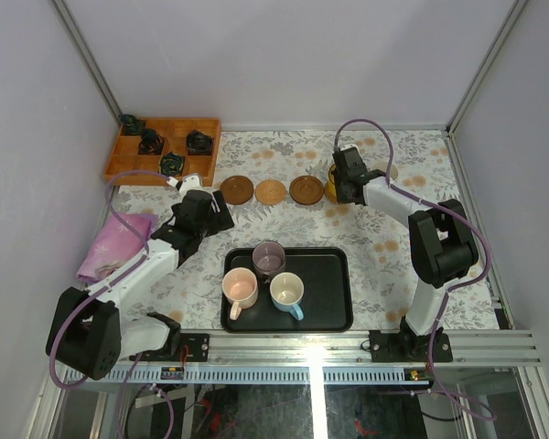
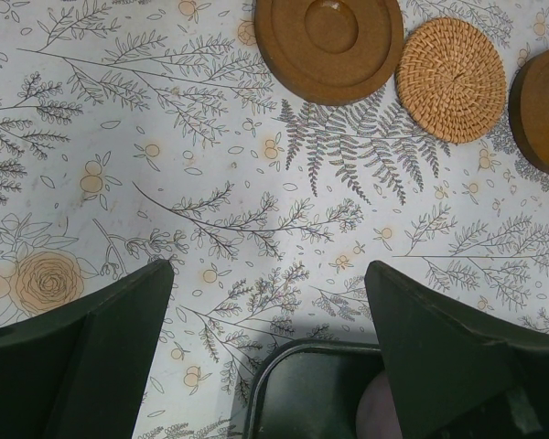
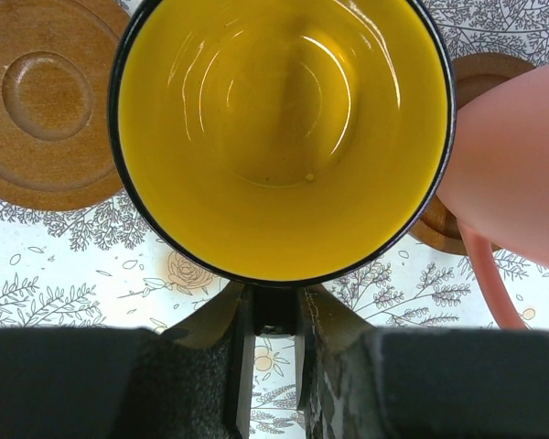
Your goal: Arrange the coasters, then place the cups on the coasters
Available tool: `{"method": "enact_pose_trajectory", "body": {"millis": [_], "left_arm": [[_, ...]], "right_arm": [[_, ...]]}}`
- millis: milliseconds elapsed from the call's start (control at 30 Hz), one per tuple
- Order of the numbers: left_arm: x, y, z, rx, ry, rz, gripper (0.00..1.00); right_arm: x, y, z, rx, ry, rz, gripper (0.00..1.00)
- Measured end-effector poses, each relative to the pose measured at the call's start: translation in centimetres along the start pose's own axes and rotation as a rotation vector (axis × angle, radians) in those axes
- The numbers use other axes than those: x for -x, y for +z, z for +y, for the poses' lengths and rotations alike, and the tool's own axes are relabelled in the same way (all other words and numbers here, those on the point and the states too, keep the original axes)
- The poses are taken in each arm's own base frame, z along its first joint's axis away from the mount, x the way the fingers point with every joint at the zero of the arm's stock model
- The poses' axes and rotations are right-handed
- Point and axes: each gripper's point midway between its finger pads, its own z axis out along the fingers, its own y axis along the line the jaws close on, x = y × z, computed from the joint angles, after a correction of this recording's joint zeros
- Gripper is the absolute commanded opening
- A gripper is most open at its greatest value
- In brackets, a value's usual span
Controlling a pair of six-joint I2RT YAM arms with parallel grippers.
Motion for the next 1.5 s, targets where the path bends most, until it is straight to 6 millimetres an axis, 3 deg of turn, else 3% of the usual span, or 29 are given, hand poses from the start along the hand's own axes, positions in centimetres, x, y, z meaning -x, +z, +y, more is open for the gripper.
{"method": "enact_pose_trajectory", "body": {"millis": [800, 1100, 1333, 1500], "left_arm": [[-0.54, 0.42, 0.22, 0.012, 0.008, 0.018, 0.86], [-0.55, 0.43, 0.21, 0.012, 0.008, 0.019, 0.86], [-0.62, 0.55, 0.22, 0.014, 0.009, 0.023, 0.86], [-0.45, 0.59, 0.09, 0.013, 0.009, 0.021, 0.86]], "right_arm": [[-0.83, 0.25, 0.12, 0.01, 0.029, 0.017, 0.0], [-0.91, 0.18, 0.22, 0.01, 0.05, 0.027, 0.24], [-0.9, 0.16, 0.24, 0.007, 0.072, 0.027, 0.58], [-0.92, 0.14, 0.2, 0.004, 0.079, 0.028, 0.62]]}}
